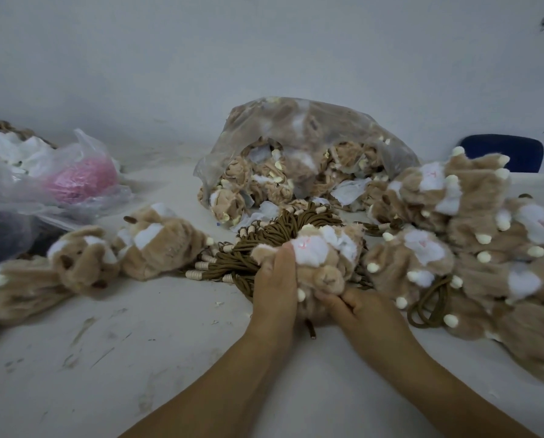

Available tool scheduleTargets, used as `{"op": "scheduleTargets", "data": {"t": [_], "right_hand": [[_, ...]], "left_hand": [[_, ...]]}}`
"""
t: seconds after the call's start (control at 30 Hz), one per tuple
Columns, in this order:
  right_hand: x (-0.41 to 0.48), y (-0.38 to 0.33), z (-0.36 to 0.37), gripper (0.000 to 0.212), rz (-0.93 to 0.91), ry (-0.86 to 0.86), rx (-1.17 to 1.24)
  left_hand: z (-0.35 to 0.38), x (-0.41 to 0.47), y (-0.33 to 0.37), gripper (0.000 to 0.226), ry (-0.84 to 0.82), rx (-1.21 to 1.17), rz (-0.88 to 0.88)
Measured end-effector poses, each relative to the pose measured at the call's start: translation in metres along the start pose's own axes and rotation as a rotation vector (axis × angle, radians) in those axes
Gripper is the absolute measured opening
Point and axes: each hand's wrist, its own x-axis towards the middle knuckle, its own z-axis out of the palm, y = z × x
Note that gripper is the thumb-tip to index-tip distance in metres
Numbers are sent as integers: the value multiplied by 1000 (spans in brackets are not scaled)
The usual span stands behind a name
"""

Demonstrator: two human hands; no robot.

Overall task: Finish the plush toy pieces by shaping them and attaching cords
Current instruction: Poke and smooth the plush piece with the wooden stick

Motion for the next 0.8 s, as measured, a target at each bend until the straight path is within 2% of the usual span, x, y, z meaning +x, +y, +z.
{"op": "scheduleTargets", "data": {"t": [0.1, 0.27, 0.37, 0.43, 0.53, 0.67, 0.8], "right_hand": [[-2, -4, 6, 45, 94, -2, 98], [-1, -9, 3, 50, 24, -13, -18], [-3, -7, 2, 53, 25, -2, -50], [-4, -8, 3, 54, 22, 3, -69], [-6, -12, 7, 53, 59, 1, -25], [-4, -13, 8, 46, 74, 24, 89], [-2, -7, 3, 46, 44, 27, 99]], "left_hand": [[-3, 3, -1, 36, 10, 1, 56], [-10, 4, -1, 40, 161, -41, 170], [-9, 2, 0, 52, 199, -37, 223], [-8, 0, 1, 44, 211, 8, 254], [-3, -3, 0, 32, 174, 39, 250], [5, -9, -5, 32, 45, -5, 153], [2, -6, -7, 22, -3, -20, 67]]}}
